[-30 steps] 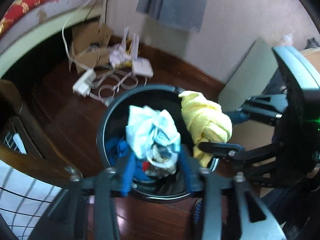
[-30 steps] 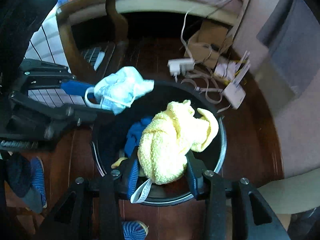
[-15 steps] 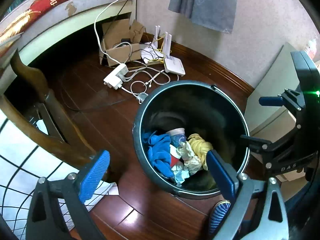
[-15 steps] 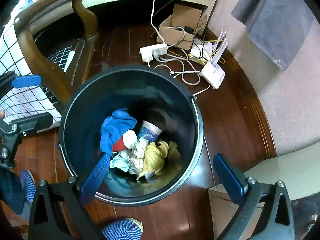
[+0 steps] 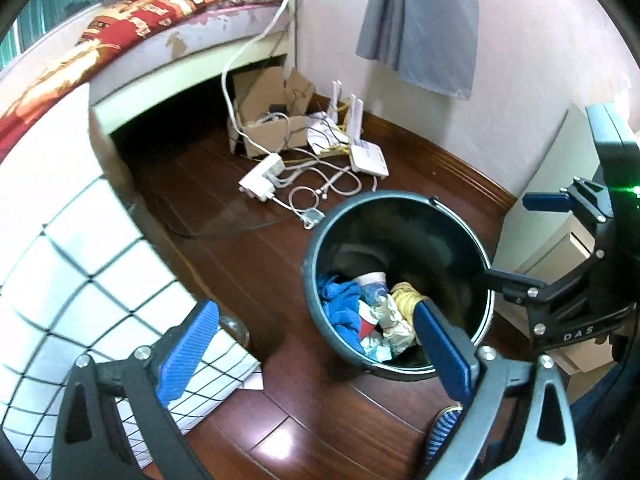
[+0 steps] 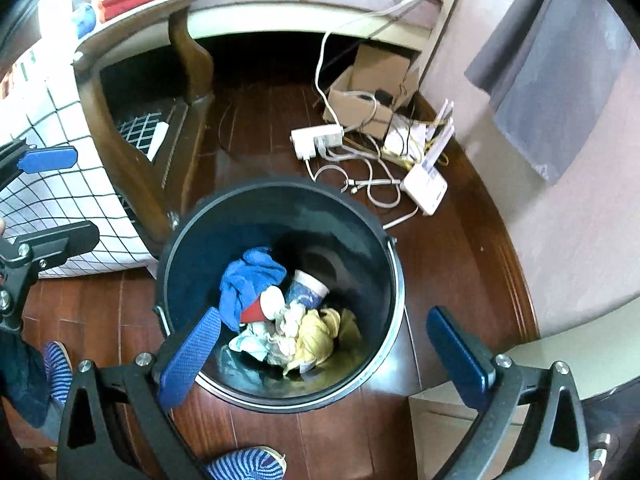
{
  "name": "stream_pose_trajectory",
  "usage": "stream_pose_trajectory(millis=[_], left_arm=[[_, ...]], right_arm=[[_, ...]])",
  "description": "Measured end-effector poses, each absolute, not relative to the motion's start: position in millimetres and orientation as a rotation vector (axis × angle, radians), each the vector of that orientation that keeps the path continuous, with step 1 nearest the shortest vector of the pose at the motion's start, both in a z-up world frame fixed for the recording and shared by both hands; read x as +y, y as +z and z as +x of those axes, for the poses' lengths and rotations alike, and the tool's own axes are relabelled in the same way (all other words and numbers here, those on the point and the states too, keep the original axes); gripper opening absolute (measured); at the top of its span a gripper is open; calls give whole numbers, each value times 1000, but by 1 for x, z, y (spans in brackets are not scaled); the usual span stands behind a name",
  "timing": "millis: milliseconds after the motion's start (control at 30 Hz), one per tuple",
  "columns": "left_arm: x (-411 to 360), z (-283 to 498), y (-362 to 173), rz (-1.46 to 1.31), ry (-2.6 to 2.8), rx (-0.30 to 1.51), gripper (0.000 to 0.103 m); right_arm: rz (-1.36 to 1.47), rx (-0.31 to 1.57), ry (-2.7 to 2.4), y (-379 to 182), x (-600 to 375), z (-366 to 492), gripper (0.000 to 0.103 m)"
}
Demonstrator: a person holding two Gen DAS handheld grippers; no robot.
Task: Collect trash
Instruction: 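Open both tools to drop mask and yellow cloth into the bin, then move both tools back toward the carton and jar on the box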
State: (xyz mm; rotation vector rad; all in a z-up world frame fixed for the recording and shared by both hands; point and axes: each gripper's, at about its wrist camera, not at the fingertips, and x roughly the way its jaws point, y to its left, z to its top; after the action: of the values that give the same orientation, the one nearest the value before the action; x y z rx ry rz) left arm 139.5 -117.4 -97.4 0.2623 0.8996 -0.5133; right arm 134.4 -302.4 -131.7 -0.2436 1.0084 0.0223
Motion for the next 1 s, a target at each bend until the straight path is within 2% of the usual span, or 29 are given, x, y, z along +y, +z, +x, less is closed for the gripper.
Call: stream_pose_trajectory(millis=[200,500,1000], left_arm=[[-101,131,-74,245,-473,839,102],[-68,126,-46,209,-403,767,103],[4,127,-28,115,-231,705,103]], right_arm=[[-265,954,35,-109,-289,127,103],[-314,866,73,-76,-256,123,103],[-384,738,182,-46,-187,142,103]])
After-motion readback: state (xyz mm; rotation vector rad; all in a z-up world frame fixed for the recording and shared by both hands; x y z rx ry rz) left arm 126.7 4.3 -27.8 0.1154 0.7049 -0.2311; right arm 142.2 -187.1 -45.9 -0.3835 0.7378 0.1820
